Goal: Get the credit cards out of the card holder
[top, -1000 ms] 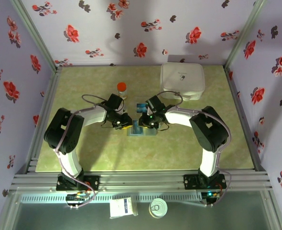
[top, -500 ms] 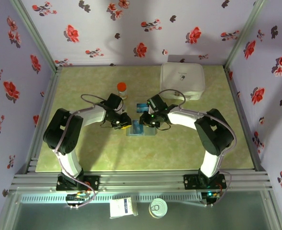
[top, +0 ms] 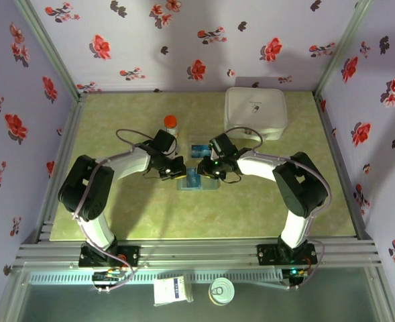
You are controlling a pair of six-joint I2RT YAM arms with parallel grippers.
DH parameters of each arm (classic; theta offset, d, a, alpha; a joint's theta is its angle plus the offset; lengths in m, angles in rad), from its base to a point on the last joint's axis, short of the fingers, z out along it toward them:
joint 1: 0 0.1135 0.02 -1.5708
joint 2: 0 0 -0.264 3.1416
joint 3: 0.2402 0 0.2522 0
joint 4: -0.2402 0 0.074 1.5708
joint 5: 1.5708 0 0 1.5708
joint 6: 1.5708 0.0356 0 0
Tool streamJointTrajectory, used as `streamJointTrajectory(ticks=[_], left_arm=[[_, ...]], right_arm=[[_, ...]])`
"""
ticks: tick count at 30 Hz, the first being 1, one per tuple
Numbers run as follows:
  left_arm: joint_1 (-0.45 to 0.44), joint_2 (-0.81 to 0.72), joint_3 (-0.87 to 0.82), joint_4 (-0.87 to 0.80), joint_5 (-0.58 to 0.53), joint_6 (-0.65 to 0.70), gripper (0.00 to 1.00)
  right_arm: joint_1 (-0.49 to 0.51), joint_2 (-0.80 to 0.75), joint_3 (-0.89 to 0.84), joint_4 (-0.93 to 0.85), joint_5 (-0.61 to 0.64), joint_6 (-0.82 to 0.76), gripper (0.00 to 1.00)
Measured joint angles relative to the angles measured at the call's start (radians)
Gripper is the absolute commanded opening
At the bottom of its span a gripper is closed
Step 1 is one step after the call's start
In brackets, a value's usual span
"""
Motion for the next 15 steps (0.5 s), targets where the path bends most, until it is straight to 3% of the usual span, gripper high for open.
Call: streamJointTrajectory(ticks=[15], left_arm=[[-0.006, 0.050, 0.006, 0.000, -0.014, 0.000, 0.00]], right_arm=[[-0.009, 0.011, -0.001, 0.017, -0.031, 0.000, 0.25]])
